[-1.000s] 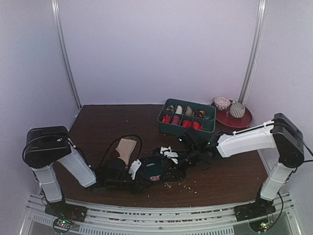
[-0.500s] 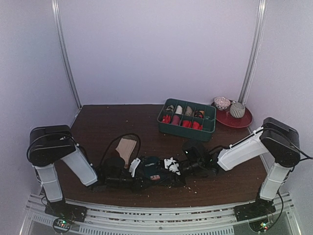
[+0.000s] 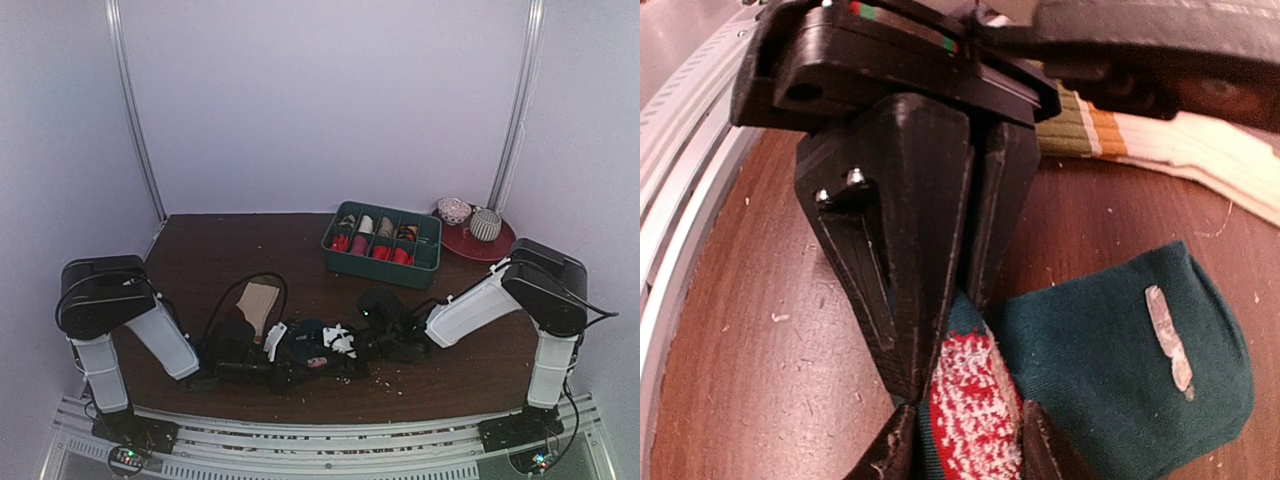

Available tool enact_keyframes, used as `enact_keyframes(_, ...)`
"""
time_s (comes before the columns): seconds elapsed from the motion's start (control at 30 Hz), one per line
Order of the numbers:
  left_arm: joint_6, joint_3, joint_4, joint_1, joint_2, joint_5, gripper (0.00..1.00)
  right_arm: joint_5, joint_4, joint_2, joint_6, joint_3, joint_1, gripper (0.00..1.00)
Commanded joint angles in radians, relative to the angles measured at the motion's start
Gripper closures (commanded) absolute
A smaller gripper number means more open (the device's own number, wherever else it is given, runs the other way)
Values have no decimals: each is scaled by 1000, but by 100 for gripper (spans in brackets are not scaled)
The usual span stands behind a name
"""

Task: Roll the socks
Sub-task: Roll the sock at the center of the board.

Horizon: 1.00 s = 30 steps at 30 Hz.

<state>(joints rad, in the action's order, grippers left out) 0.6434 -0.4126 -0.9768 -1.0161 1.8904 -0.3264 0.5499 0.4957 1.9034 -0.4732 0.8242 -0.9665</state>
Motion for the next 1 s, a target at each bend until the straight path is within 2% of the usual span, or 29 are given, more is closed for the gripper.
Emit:
enact_keyframes(0.0,16,66,316,-4,90,-34,100,-53,-132,35,20,8,-7,72)
enact_keyframes(0.1,-7,69,328,-4,50,-6,100,-67,-223,51,74,40,-6,83)
enact_keyframes(0.13,-24,69,349,-4,21,13,95,-63,-273,58,90,57,-7,84)
enact_keyframes(0.2,-76,65,406,-4,-61,65,69,-40,-365,62,131,97,-8,85)
enact_keyframes(0.33,-206,34,598,-4,-278,225,47,5,-574,77,198,189,1,84)
enact_keyframes(0.37,-236,30,633,-4,-336,263,45,26,-635,90,217,218,9,84)
enact_keyframes(0.5,-330,42,680,-6,-544,347,42,135,-766,143,308,277,44,84)
enact_keyframes(0.63,-418,88,565,-10,-639,344,42,242,-789,220,448,285,101,84)
enact_keyframes(0.77,-500,85,425,-17,-574,289,42,293,-796,296,502,279,141,84)
enact_keyframes(0.97,-538,24,254,-25,-356,222,42,306,-801,329,524,280,156,84)
